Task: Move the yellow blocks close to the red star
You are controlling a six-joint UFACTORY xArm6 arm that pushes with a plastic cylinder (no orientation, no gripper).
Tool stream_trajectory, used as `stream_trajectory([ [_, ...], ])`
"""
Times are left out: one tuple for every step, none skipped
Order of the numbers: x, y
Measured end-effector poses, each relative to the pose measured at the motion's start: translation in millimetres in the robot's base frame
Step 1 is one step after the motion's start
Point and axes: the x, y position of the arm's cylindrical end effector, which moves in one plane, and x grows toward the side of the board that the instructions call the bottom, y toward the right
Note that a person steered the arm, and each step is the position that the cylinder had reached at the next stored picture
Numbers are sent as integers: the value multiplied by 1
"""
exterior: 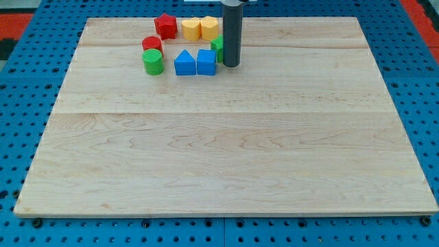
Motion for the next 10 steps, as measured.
stream_trajectory([
  [-12,1],
  [-28,-8],
  [-25,-24],
  [-39,-14],
  [-57,7],
  [-75,7],
  [-100,7],
  [-118,-4],
  [-125,-26],
  [-126,-51],
])
